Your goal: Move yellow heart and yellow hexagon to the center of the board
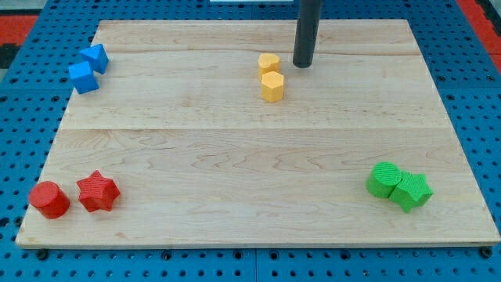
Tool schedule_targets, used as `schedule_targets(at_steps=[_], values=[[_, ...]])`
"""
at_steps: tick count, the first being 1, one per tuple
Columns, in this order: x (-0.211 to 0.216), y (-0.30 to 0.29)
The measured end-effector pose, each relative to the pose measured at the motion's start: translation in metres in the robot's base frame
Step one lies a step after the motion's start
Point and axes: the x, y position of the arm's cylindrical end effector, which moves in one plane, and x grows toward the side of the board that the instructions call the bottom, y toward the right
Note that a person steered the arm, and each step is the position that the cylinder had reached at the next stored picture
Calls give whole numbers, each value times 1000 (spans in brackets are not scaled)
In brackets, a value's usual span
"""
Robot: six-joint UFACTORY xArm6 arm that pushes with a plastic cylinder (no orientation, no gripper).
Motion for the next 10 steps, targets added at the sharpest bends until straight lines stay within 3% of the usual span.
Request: schedule_targets(at_steps=[5,7,8,9,10], values=[[1,-95],[16,-33],[53,-58],[59,-39],[67,24]])
